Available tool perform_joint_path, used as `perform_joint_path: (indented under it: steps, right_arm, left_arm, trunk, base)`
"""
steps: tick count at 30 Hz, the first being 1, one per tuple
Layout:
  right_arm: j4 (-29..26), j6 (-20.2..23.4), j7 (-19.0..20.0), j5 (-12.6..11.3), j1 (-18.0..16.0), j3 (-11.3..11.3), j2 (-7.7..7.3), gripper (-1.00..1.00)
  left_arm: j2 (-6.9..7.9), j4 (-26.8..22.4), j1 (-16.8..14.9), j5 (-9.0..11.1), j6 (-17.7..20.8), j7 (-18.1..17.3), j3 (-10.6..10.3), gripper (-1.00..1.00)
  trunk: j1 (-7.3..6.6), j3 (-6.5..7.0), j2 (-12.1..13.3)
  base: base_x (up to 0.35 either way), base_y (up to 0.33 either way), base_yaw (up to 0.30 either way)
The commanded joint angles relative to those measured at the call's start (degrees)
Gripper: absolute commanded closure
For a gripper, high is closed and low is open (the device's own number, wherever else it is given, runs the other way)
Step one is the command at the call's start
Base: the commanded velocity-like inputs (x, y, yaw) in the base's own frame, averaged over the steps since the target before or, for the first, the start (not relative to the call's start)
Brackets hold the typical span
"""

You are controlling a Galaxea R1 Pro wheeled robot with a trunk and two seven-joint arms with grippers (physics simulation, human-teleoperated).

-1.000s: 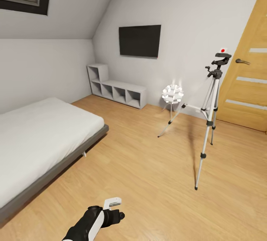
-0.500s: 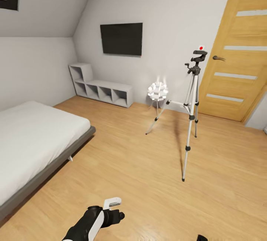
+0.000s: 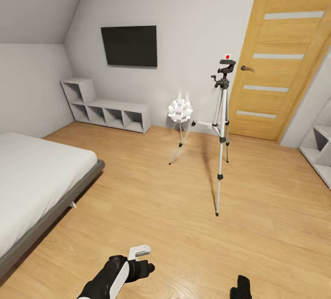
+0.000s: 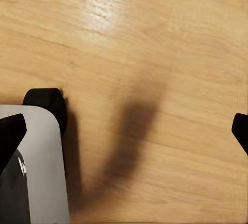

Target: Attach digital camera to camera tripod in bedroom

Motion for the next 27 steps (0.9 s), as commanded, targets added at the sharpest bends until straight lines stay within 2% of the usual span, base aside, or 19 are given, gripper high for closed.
perform_joint_path:
  steps: [1,13,17,19,21,23,24,26,27]
  right_arm:
    - [0.02,0.04,0.28,-0.46,-0.04,-0.07,-0.01,-1.0]
    - [0.02,0.2,0.21,-0.64,-0.07,-0.07,0.0,-1.0]
    - [0.02,0.27,0.16,-1.0,-0.11,-0.07,0.0,-1.0]
    - [0.02,0.37,0.13,-1.32,-0.17,-0.1,0.0,-1.0]
    - [0.02,0.44,0.12,-1.51,-0.26,-0.12,0.0,-1.0]
    - [0.02,0.55,0.12,-1.69,-0.39,-0.13,0.0,-1.0]
    - [0.02,0.59,0.1,-1.78,-0.48,-0.14,0.0,-1.0]
    - [0.02,0.7,-0.01,-2.7,-1.01,-0.15,-0.05,-1.0]
    - [0.02,0.72,-0.04,-3.09,-1.16,-0.15,-0.05,-1.0]
  left_arm:
    - [0.02,-0.1,0.0,0.48,0.29,0.1,-0.07,-1.0]
    - [-0.24,-0.18,-0.39,0.49,0.89,-0.17,-1.73,-1.0]
    - [-0.38,-1.32,-0.98,0.54,3.31,-0.28,-2.03,-1.0]
    - [-0.42,-3.32,-1.37,0.54,6.93,-0.59,-2.58,-1.0]
    - [-0.41,-4.6,-1.57,0.43,9.54,-0.98,-3.99,-1.0]
    - [-0.3,-5.62,-1.93,0.31,11.53,-1.23,-6.56,-1.0]
    - [-0.27,-5.98,-2.16,0.32,12.3,-1.31,-8.08,-1.0]
    - [-0.44,-7.15,-2.9,0.59,14.77,-1.55,-12.91,-1.0]
    - [-0.52,-7.76,-3.0,0.77,15.53,-1.58,-13.78,-1.0]
  trunk:
    - [0.0,-0.09,-0.02]
    - [0.0,-0.6,-0.02]
    - [0.0,-0.77,-0.02]
    - [0.0,-0.86,-0.02]
    - [0.0,-0.95,-0.02]
    - [0.0,-1.03,-0.02]
    - [0.0,-1.07,-0.02]
    - [0.0,-1.16,-0.02]
    - [0.0,-1.2,-0.02]
  base:
    - [0.0,0.22,-0.259]
    - [0.0,0.057,-0.259]
    - [0.0,0.009,-0.259]
    - [0.0,0.004,-0.259]
    - [0.0,0.002,-0.259]
    - [0.0,0.002,-0.259]
    - [0.0,0.001,-0.259]
    - [0.0,0.001,-0.259]
    - [0.0,0.0,-0.259]
